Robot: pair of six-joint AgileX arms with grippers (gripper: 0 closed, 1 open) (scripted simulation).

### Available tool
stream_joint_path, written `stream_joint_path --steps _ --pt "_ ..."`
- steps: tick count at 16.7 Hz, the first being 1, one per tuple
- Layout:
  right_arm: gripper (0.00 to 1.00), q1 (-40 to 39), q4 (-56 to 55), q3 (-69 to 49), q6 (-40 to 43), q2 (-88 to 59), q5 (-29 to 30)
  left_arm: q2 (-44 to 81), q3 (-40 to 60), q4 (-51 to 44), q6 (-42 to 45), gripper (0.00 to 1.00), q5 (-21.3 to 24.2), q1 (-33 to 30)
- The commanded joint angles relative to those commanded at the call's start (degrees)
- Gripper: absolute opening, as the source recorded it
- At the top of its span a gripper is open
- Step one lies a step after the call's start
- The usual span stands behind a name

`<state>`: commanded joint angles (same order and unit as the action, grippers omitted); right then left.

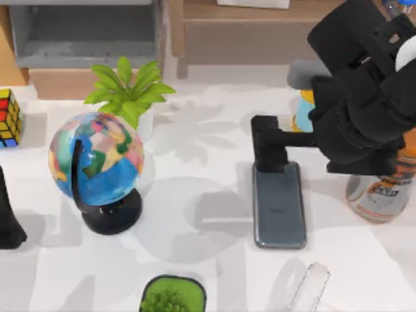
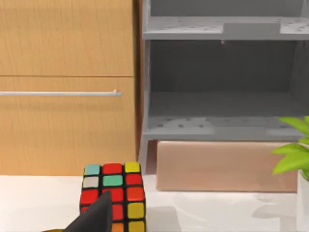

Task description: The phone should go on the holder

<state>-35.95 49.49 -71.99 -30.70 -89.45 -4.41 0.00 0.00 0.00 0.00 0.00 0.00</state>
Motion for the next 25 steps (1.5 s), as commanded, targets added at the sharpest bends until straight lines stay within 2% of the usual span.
stream_joint_path --steps 5,9,16,25 --pt "1.0 0.12 9.18 -14.6 -4.93 -21.96 3.58 0.0 0.0 0.0 0.0 1.0 0.0 0.0" --pt "1.0 1.53 12.42 -19.89 -6.38 -28.89 5.25 0.0 0.0 0.0 0.0 1.0 0.0 0.0" --pt "1.0 1.13 11.49 -19.36 -6.75 -29.38 5.27 0.0 0.0 0.0 0.0 1.0 0.0 0.0" --pt "1.0 1.51 -2.64 -11.43 -6.58 -35.65 5.35 0.0 0.0 0.0 0.0 1.0 0.0 0.0"
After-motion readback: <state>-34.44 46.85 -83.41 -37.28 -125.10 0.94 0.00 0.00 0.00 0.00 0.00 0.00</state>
